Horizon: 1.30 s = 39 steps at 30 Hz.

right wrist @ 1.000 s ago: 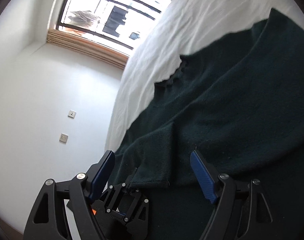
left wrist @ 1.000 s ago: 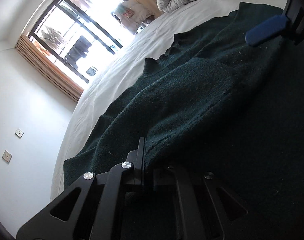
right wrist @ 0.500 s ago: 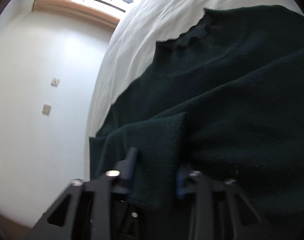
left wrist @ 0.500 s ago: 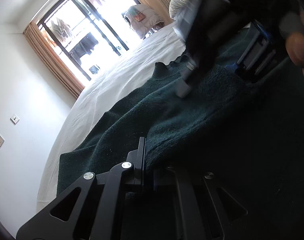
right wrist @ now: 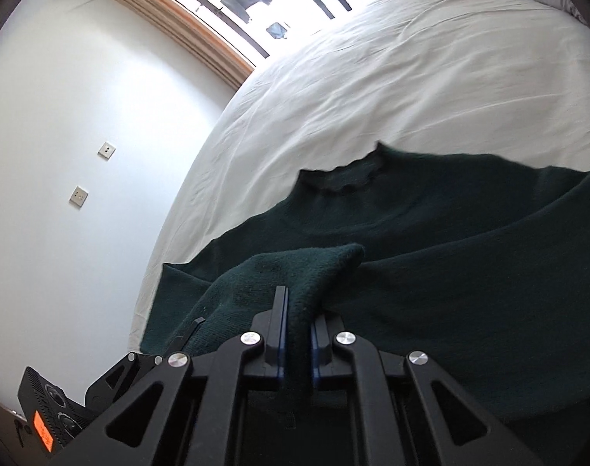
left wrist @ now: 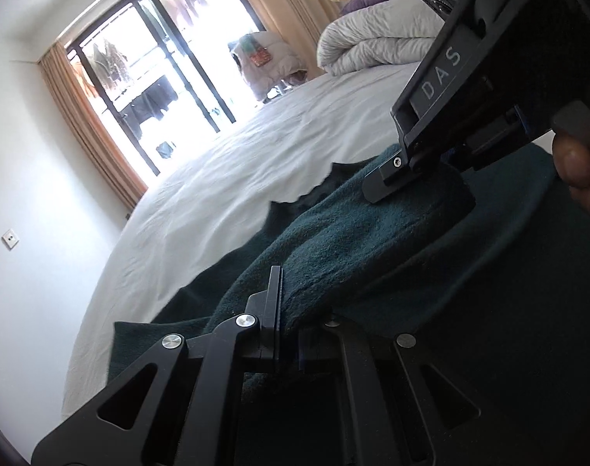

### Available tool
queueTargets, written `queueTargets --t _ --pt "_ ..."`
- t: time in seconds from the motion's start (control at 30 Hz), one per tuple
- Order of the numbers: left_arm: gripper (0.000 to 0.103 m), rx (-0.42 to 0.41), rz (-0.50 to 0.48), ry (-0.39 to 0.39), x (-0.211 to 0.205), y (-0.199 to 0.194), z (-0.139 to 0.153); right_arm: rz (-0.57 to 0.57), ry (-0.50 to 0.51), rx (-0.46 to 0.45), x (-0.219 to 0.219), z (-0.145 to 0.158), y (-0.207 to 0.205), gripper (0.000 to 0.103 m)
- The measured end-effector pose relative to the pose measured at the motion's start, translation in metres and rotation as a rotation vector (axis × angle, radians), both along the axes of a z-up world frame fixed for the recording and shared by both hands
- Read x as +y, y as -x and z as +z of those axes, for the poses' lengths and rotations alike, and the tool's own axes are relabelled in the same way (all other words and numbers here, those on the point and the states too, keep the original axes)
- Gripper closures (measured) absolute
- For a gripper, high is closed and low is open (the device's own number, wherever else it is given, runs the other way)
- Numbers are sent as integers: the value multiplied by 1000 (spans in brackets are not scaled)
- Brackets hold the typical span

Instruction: Fold small clothes

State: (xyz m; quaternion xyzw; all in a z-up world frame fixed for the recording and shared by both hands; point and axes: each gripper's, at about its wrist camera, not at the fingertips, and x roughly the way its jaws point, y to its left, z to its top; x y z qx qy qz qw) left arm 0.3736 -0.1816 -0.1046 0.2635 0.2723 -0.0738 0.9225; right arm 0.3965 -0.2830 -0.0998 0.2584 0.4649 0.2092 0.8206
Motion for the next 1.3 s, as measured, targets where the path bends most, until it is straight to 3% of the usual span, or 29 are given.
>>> queueTargets --t 0.1,0.17,0.27,0.33,0.47,0.53,0.6,0.73,0.83,1.07,1.13,1.2,1.3 --pt "97 111 -20 9 -11 -10 -18 -26 20 38 -16 -15 -2 93" --pt "95 155 -42 39 -14 12 -27 -38 43 53 -18 -23 -4 93" --pt "93 160 -76 116 -4 42 -19 -52 60 64 -27 -33 -4 93" --pt "93 134 -77 211 21 59 -5 -47 56 72 -32 -36 -3 93" --pt "93 43 94 287 90 56 9 -38 101 63 -29 -35 -6 93" --pt "93 82 183 320 124 33 6 -40 112 61 -29 -33 -7 93" --pt "93 92 229 310 143 12 3 -40 128 59 -24 -34 -9 93" --pt "94 93 268 210 155 -20 -3 -54 132 64 -26 -39 -10 93" --pt "94 241 299 232 168 -48 -37 -77 124 74 -29 -42 -7 93" --pt "94 228 284 250 172 -42 -46 -156 80 72 -39 -53 -3 94" --pt "94 222 283 257 170 -39 -46 -148 114 56 -38 -50 -1 96" --pt "94 209 284 221 164 -36 -51 -143 127 33 -38 -52 1 96" --pt "94 186 290 148 151 -39 -56 -176 38 15 -50 -59 8 97"
